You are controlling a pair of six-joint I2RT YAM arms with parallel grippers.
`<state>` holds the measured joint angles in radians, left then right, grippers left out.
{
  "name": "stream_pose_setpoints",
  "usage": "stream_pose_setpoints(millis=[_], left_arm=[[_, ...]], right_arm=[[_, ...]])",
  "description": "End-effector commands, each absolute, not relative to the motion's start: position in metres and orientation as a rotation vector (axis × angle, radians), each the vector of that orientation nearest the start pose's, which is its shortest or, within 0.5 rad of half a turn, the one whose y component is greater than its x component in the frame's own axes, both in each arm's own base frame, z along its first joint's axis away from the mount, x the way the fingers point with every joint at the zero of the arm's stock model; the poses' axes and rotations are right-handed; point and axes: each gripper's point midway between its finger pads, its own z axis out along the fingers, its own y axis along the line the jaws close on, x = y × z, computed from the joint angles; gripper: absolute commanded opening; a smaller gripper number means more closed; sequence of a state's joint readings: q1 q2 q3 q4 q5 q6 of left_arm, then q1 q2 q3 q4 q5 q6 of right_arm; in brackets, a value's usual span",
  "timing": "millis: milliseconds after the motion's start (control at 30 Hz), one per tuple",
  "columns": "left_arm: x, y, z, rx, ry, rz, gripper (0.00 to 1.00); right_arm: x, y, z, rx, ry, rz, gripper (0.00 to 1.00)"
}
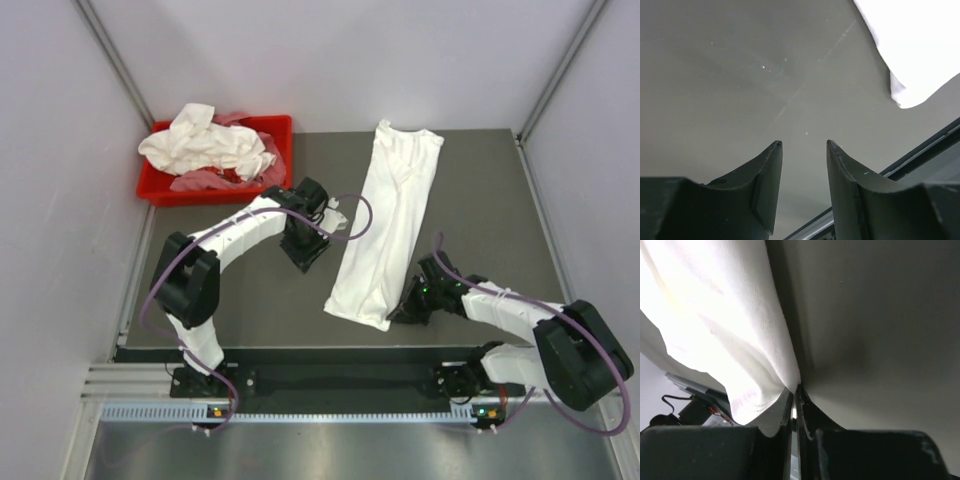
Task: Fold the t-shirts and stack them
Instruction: Fold the tshirt
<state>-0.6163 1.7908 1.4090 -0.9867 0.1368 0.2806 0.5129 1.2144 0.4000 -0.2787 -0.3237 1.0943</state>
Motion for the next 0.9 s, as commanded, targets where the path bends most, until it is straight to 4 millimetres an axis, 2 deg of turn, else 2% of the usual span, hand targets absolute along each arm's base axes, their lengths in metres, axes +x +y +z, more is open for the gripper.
stream_pose_setpoints(millis=[0, 67, 100, 133, 200, 400, 433, 467, 533, 567, 600, 667, 733, 767, 800, 833, 867], left_arm=[[0.276, -0.209, 0.086, 1.259, 2.633, -0.24, 0.46], [0.278, -0.207, 0.085, 1.256, 2.631, -0.219, 0.45], [0.28, -0.205, 0.085, 1.252, 2.629, -0.201, 0.45], [0.281, -0.203, 0.083, 1.25, 2.63, -0.181, 0.46], [0.284, -0.201, 0.083, 1.245, 2.628, -0.151, 0.45], [0.283, -0.2, 0.082, 1.247, 2.634, -0.147, 0.45], [0.283, -0.199, 0.082, 1.247, 2.634, -0.143, 0.45], [0.284, -0.199, 0.082, 1.25, 2.63, -0.138, 0.45], [0.285, -0.197, 0.083, 1.245, 2.63, -0.125, 0.45], [0.284, -0.197, 0.083, 1.245, 2.631, -0.121, 0.45], [0.284, -0.196, 0.083, 1.245, 2.631, -0.118, 0.45], [0.284, -0.197, 0.084, 1.25, 2.625, -0.125, 0.45], [0.283, -0.197, 0.083, 1.256, 2.631, -0.13, 0.45], [0.284, -0.199, 0.083, 1.259, 2.627, -0.132, 0.45], [0.284, -0.198, 0.082, 1.262, 2.634, -0.126, 0.45], [0.284, -0.198, 0.082, 1.265, 2.634, -0.126, 0.45], [0.284, -0.198, 0.082, 1.265, 2.634, -0.126, 0.45]], right_arm=[[0.147, 0.176, -0.008, 0.774, 2.849, 0.703, 0.0], [0.139, 0.162, -0.016, 0.796, 2.87, 0.603, 0.0], [0.127, 0.149, -0.022, 0.829, 2.9, 0.519, 0.0], [0.124, 0.138, -0.025, 0.846, 2.892, 0.45, 0.0], [0.113, 0.13, -0.029, 0.884, 2.884, 0.443, 0.0], [0.101, 0.121, -0.022, 1.136, 2.796, 0.439, 0.0], [0.101, 0.121, -0.02, 1.225, 2.759, 0.443, 0.0], [0.091, 0.114, -0.021, 1.287, 2.76, 0.397, 0.0], [0.097, 0.108, -0.009, 1.425, 2.619, 0.423, 0.0], [0.086, 0.096, -0.008, 1.493, 2.603, 0.349, 0.0], [0.095, 0.097, 0.006, 1.512, 2.512, 0.439, 0.0], [0.098, 0.09, 0.01, 1.59, 2.406, 0.465, 0.0], [0.1, 0.097, 0.007, 1.594, 2.382, 0.567, 0.0], [0.102, 0.098, 0.007, 1.599, 2.375, 0.576, 0.02], [0.099, 0.097, 0.005, 1.604, 2.393, 0.542, 0.23], [0.098, 0.094, 0.004, 1.602, 2.401, 0.512, 0.37], [0.1, 0.093, 0.008, 1.592, 2.411, 0.485, 0.47]])
